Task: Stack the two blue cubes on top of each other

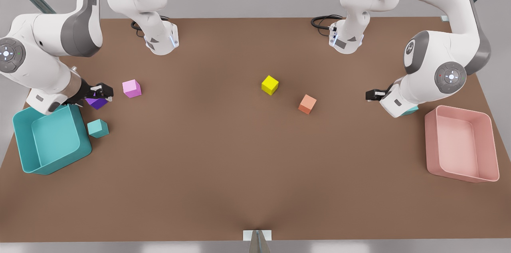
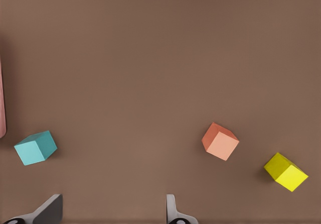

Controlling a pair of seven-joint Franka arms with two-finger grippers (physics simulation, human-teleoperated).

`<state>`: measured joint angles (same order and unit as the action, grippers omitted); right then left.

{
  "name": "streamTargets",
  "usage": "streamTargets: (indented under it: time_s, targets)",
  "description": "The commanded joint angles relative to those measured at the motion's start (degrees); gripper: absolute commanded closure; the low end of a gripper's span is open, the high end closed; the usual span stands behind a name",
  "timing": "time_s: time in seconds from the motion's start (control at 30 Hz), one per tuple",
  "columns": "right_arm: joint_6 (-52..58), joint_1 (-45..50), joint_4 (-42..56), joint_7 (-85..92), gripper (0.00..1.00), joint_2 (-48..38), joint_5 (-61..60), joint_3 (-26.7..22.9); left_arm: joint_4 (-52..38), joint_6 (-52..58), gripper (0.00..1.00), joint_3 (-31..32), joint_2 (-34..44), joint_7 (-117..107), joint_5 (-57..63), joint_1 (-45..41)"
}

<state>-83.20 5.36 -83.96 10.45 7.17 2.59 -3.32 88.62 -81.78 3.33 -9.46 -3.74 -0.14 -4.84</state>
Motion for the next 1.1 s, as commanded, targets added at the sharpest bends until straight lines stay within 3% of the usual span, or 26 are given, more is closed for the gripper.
streamTargets:
  time_s: [0.0,0.13,0.27,0.37,0.47,0.6,0.67,0.93,1.07]
  targets:
    - [0.05,0.0,0.03,0.53,0.0,0.04,-0.04,-0.02,-0.02,0.04,0.0,0.01,0.06,-0.13,0.05,0.0]
    - [-0.3,0.44,0.82,5.27,0.0,2.06,4.26,0.94,-0.02,0.04,0.0,0.01,0.06,-0.13,0.14,0.0]
    - [-7.32,-2.19,0.38,45.43,0.0,10.14,4.7,0.24,-0.02,0.04,0.0,0.01,-0.2,-0.3,0.05,0.0]
    - [-24.11,-6.24,-6.74,72.07,0.0,11.64,4.35,0.24,-0.02,0.04,0.0,0.01,-0.38,-0.39,0.14,0.0]
    - [-32.29,-8.35,-11.22,83.76,0.0,12.78,4.26,0.24,-0.02,0.04,0.0,-0.07,-0.38,-0.39,0.22,0.0]
    - [-32.2,-9.58,-15.18,104.06,0.0,12.87,-1.1,0.24,-0.02,0.04,0.0,-0.07,-0.82,-0.39,0.22,0.0]
    - [-27.64,-11.69,-15.18,108.63,0.0,12.87,0.04,0.15,-0.02,0.04,0.0,-0.07,-0.91,-0.39,0.22,0.0]
    - [-28.33,-15.55,-20.01,119.27,0.0,12.17,-0.22,0.15,-0.02,0.04,0.0,-0.07,-1.17,-0.56,0.31,0.0]
    - [-36.67,-18.45,-25.28,119.54,0.0,11.03,-0.75,0.15,-0.02,0.13,0.0,-0.07,-1.17,-0.56,0.31,0.09]
